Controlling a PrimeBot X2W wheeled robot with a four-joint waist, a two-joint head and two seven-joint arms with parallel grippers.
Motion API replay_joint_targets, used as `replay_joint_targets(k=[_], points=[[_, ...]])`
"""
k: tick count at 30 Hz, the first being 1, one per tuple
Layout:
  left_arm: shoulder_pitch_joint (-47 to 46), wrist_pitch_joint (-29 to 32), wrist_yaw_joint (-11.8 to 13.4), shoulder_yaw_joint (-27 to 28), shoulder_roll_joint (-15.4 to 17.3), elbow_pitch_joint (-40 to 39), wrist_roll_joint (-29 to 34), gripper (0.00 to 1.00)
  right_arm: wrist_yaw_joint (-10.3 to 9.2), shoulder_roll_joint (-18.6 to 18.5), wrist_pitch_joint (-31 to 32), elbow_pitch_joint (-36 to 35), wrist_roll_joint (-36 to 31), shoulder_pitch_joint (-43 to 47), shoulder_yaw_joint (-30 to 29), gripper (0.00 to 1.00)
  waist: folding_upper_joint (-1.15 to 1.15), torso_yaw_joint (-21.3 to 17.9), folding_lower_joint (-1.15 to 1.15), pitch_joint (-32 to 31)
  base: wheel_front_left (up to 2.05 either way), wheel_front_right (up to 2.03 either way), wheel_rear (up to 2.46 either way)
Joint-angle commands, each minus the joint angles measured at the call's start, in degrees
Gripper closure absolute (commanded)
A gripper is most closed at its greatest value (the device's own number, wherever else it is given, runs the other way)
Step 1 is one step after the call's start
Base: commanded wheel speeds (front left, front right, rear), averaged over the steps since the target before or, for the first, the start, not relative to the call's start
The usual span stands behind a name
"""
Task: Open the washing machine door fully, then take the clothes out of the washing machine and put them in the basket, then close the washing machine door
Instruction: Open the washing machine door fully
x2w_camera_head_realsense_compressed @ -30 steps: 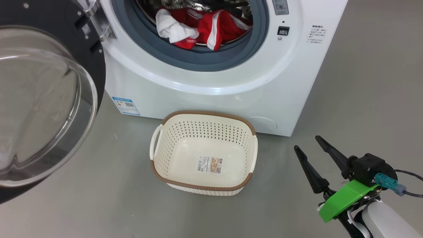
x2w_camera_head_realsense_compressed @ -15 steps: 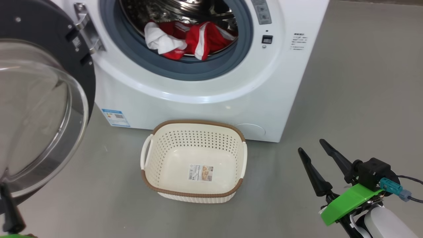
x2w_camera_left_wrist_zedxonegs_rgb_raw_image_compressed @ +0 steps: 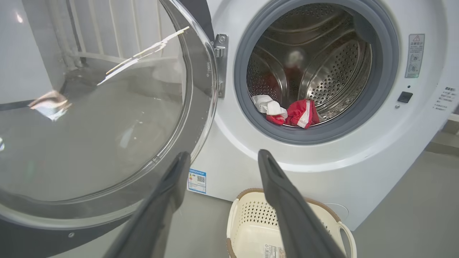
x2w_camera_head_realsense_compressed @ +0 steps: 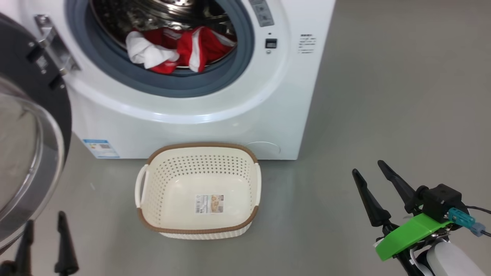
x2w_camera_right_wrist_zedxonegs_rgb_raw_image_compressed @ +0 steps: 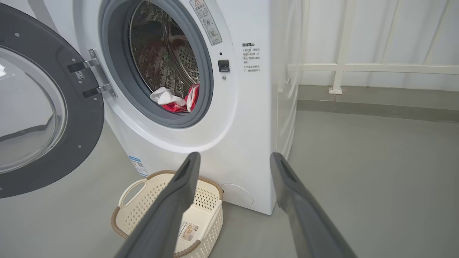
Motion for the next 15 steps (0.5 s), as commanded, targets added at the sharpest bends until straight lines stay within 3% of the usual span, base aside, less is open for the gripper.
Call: replay_joint_targets(k=[1,5,15], points=[[0.2,-0.4,-0.3,0.4,1.5,-2.0,-0.1,0.0,0.35,-0.4,-0.5,-1.6,-0.7,0.7,0.2,0.0,0.0,-1.7,0.0,-0.3,0.0,0.0,0.0],[1.3,-0.4,-0.3,-3.4,2.1,-3.3,-0.9,0.0,0.35,0.0,-0.5,-1.8,-0.7,1.4,-0.9,0.0,0.0,-3.4,0.0,-0.5,0.0,0.0,0.0],[2.8,-0.4,-0.3,-6.3,2.5,-4.6,-2.4,0.0,0.35,0.4,-0.5,-2.2,-1.0,2.3,-2.5,0.0,0.0,-7.4,0.0,-0.8,0.0,0.0,0.0]])
